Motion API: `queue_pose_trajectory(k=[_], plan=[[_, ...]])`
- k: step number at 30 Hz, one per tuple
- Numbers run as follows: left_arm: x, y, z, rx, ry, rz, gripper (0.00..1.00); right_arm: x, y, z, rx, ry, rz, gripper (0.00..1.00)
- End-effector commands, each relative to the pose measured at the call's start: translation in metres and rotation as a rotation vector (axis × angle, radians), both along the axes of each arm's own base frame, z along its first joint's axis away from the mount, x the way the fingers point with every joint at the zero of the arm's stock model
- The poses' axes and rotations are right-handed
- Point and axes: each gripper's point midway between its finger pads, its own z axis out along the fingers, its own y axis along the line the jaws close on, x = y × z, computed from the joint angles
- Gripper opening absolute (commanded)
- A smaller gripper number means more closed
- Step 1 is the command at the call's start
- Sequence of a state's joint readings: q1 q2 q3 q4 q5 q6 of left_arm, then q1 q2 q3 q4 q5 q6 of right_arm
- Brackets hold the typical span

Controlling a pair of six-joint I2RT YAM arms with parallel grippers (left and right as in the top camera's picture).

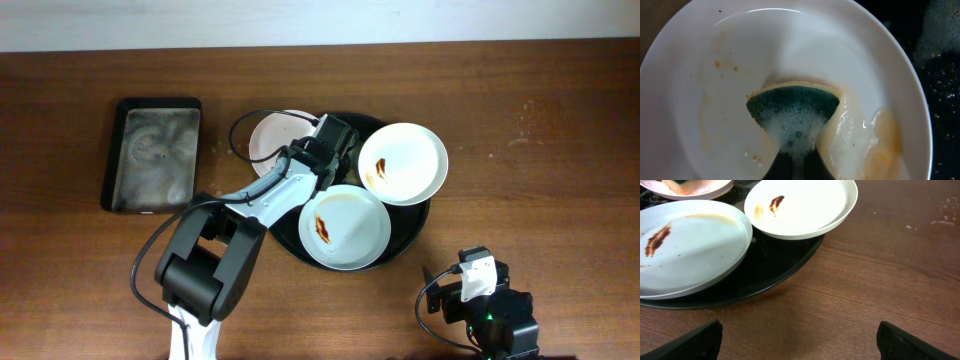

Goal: Clean dirty plates on tray and stack at the side
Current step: 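Lift the sponge with the left gripper and move it over the pink plate, then reach the right gripper to the pink plate rim and grasp it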

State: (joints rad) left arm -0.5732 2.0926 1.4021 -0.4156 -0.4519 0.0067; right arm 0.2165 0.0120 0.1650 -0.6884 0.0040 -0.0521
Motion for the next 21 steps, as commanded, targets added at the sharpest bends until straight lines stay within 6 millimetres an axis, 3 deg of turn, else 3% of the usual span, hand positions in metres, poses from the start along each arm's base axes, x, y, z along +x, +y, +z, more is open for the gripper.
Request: queue_pose_trajectory(k=[1,4,5,8,9,10,13,16,18,21], plan=[[-0.011,-0.001,-0.02,-0.006,0.077,-0.018,0.0,0.0,-0.004,-0.002,-0.01,0.001,-0.019,0.99],[-0.018,-0.011,-0.013,-0.072,0.114,-0.052,0.0,0.001,-0.001,-0.001,0.013,-0.001,-0.012,0.99],[-0.018,-0.015,-0.004,-0.098,0.106,-0.062,0.01,0.002,0.005,0.003,0.099,0.0,-0.022,0.99],[-0.017,-0.03,0.035,-0.202,0.061,-0.103,0.01,-0.001,0.02,0.006,0.45,0.09,-0.129,0.99],[-0.019,-0.035,0.063,-0.26,0.028,-0.127,0.01,-0.002,0.023,0.007,0.597,0.138,-0.198,0.99],[-0.018,-0.034,0.07,-0.271,0.021,-0.127,0.01,-0.002,0.023,0.007,0.598,0.138,-0.197,0.99],[-0.017,-0.018,0.083,-0.296,0.024,-0.11,0.01,-0.002,0.026,0.009,0.606,0.137,-0.183,0.99],[-0.014,-0.005,0.08,-0.332,0.057,-0.089,0.01,0.01,0.041,0.051,0.636,-0.019,-0.039,0.99],[-0.006,0.014,0.08,-0.333,0.05,-0.046,0.0,0.017,0.044,0.065,0.632,-0.078,-0.005,0.99],[0.003,0.036,0.08,-0.39,0.065,-0.01,0.01,0.024,0.055,0.044,0.587,0.046,0.028,0.99]])
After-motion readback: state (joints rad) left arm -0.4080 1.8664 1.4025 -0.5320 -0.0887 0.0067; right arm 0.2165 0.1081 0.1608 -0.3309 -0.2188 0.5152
